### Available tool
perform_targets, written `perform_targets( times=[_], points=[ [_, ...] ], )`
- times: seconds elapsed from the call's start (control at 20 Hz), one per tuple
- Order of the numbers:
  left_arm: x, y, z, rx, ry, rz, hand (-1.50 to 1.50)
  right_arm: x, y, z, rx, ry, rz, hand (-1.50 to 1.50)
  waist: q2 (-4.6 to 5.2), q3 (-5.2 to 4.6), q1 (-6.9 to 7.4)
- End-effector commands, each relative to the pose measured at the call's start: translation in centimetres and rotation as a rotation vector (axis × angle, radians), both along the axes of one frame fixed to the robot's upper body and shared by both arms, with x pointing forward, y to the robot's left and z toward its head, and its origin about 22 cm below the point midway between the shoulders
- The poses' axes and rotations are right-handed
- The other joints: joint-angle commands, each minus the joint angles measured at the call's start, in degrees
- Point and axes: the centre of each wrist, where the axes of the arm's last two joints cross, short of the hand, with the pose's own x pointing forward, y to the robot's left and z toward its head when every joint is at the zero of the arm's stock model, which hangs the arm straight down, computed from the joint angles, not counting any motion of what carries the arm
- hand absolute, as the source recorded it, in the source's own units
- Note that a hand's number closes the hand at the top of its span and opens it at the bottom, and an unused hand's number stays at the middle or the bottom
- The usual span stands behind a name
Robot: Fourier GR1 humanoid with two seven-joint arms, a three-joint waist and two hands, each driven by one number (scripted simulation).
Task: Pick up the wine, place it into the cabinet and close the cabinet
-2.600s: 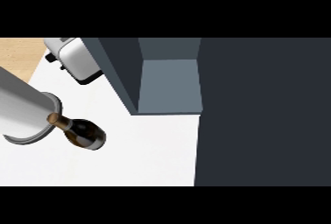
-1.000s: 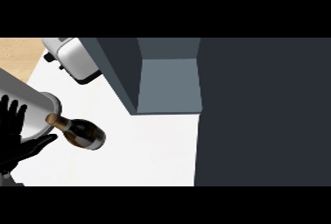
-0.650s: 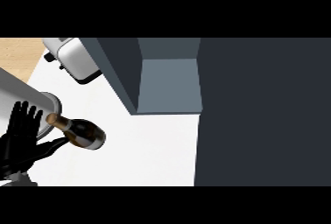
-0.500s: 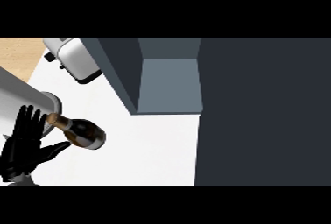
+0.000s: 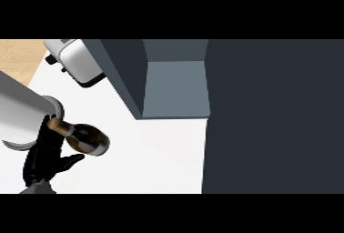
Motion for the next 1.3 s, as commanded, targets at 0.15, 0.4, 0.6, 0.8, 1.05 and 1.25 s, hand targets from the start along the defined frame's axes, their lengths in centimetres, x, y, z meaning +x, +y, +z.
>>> perform_targets(
  times=[0.15,0.4,0.6,0.8,1.05,1.25],
  points=[
    [-0.5,0.4,-3.4,-0.075,0.004,-0.028,-1.50,-2.7,-0.8,3.4,0.039,-0.053,0.054,-1.50,0.06,-0.03,-0.25],
    [0.6,-0.7,-4.2,-0.128,-0.017,-0.045,-1.50,-2.7,0.5,3.3,0.060,-0.053,0.031,-1.50,0.01,-0.03,-0.04],
    [2.4,-0.6,-4.0,-0.171,-0.036,0.025,-1.50,-0.5,0.0,2.5,0.053,-0.064,0.038,-1.50,0.14,-0.03,0.11],
    [1.8,-0.3,-4.9,-0.150,-0.042,0.015,-1.50,-1.9,-0.9,2.7,0.044,-0.074,0.036,-1.50,0.12,-0.02,-0.45],
    [2.0,-2.4,-5.9,-0.233,-0.050,-0.085,1.50,-2.9,0.7,3.7,0.037,-0.055,0.043,-1.50,0.09,-0.10,-0.74],
    [2.9,-1.6,-5.2,-0.283,-0.077,-0.142,1.50,-2.5,0.6,2.5,0.062,-0.032,0.048,-1.50,0.15,-0.09,-0.84]
  ],
)
